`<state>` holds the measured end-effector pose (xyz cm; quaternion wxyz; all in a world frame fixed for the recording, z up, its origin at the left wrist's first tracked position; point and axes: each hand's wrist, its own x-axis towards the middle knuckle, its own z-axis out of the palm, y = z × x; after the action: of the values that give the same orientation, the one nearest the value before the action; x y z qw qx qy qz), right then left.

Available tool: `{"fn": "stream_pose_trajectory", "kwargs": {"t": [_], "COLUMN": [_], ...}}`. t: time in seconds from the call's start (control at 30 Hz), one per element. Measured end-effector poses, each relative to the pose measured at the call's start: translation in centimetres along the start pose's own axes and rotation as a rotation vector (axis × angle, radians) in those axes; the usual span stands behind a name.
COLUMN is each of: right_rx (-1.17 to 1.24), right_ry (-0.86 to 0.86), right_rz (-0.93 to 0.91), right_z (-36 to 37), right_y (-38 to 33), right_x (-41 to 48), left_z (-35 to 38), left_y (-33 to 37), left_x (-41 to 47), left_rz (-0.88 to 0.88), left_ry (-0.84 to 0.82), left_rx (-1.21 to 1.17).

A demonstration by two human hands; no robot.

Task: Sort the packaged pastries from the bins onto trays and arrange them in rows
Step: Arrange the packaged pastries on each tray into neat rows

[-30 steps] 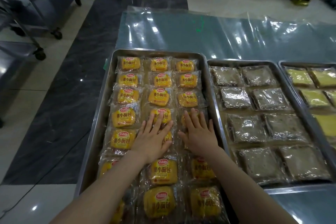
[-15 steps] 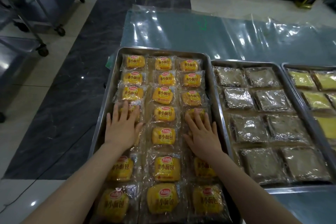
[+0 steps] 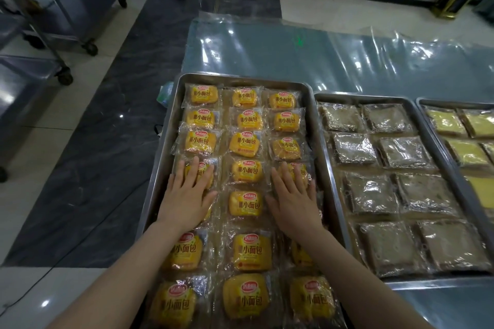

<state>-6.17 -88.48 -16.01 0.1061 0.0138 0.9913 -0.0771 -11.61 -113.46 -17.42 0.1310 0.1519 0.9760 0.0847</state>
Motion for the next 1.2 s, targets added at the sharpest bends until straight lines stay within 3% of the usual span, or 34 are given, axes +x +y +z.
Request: {"fn": "stream_pose_trajectory", "kwargs": {"t": [0.17, 0.4, 0.57, 0.7, 0.87, 1.0, 1.2], "right_rx": [0.015, 0.003, 0.118, 0.117, 0.075, 0.061, 0.096], "right_ry": [-0.033, -0.081, 0.078, 0.057, -0.061, -0.093, 0.036], "right_rz": [-0.126, -0.143, -0.012, 0.109, 0.066, 0.09, 0.039], "right_z": [0.1, 1.1, -0.6, -1.8, -0.5, -0.7, -1.3], "right_y": [-2.9, -3.8, -0.9, 2.3, 3.2, 3.0, 0.9], "right_x": [2.1, 3.1, 5.1, 7.8, 8.2, 8.6, 9.2], "left_z": [0.2, 0.5, -1.1, -2.6, -2.3, -1.6, -2.1], "left_y": [-0.2, -0.3, -0.4, -0.8, -1.6, -1.4, -1.2], "left_x": [0.1, 0.3, 1.8, 5.8, 9.2, 9.0, 8.7], "left_rz": [0.002, -0.004, 0.054, 0.041, 0.001, -0.015, -0.049], "left_ry": [0.015, 0.022, 0.182, 0.193, 0.069, 0.113, 0.181], "left_rx": [0.015, 0.049, 0.009, -0.017, 0.022, 0.026, 0.006]}}
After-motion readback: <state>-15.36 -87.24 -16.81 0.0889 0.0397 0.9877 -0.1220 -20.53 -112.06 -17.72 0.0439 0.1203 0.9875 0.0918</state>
